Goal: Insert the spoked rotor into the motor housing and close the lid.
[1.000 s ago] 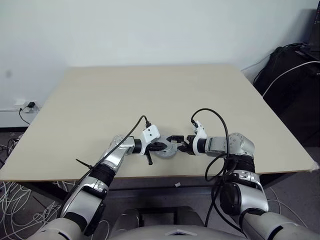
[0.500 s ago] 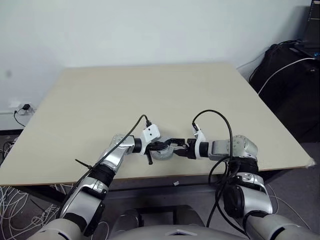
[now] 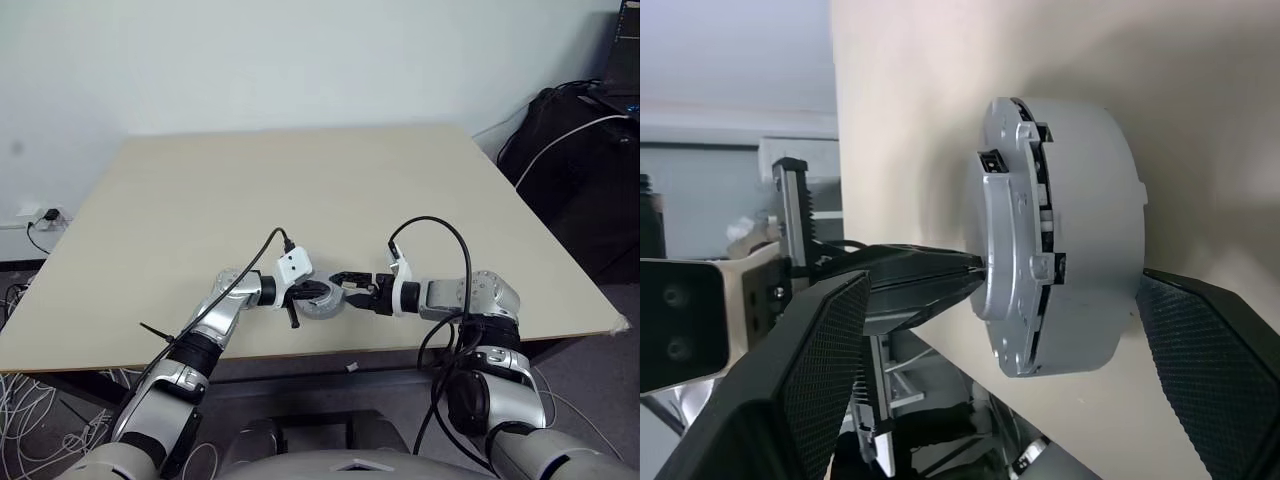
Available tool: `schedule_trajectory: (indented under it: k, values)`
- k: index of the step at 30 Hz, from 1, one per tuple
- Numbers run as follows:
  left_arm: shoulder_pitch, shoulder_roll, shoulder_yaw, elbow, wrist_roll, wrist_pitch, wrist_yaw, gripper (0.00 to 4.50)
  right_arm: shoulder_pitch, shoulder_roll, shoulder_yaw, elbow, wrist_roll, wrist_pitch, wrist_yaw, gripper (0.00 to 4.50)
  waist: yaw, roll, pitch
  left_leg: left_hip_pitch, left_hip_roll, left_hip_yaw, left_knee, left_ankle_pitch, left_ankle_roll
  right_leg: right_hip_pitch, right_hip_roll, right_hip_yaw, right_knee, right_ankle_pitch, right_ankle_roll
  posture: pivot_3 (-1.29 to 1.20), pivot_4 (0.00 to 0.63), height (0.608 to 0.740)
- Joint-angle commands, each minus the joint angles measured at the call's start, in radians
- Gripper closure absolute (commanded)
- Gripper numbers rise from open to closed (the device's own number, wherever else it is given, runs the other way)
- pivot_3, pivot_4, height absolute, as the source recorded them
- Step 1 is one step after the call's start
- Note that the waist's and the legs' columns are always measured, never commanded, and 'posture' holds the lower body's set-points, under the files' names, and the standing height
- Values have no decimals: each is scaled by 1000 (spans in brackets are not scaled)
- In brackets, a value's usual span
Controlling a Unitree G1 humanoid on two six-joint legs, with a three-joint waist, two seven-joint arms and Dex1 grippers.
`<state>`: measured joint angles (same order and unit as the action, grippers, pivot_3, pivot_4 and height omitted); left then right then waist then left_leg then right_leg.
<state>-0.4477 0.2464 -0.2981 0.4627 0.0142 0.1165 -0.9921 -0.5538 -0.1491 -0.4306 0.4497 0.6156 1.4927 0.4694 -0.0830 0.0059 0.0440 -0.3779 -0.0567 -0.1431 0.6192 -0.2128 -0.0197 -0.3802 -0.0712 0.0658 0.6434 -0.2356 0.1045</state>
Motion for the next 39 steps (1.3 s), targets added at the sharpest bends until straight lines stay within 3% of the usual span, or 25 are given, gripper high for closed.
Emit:
schedule_trajectory:
  k: [1,10,23,33,39]
  values:
    - [30,22,-18,26,15,43,3,4500,-30,23,-2,-70,85,10,58,572,0,0,0,0,0,0,0,0,0,0,0,0,0,0,0,0,0,740]
    - [48,30,6,52,19,22,13,4500,-28,22,20,-85,78,15,54,3163,7,1,0,0,0,0,0,0,0,1,0,0,0,0,0,0,0,740]
    - [33,20,20,119,26,-24,26,4500,-2,26,80,-124,66,-38,65,3278,10,2,-2,1,0,0,1,0,0,1,0,0,0,0,1,0,0,740]
    - [31,18,22,95,24,-5,23,4500,-14,29,87,-111,64,-48,68,115,16,5,-3,1,0,0,1,0,0,2,0,0,0,1,1,0,0,740]
    - [33,20,22,67,20,18,20,4500,-19,32,88,-100,60,-58,61,29,15,5,-3,1,0,0,1,0,0,2,0,0,0,1,1,0,0,740]
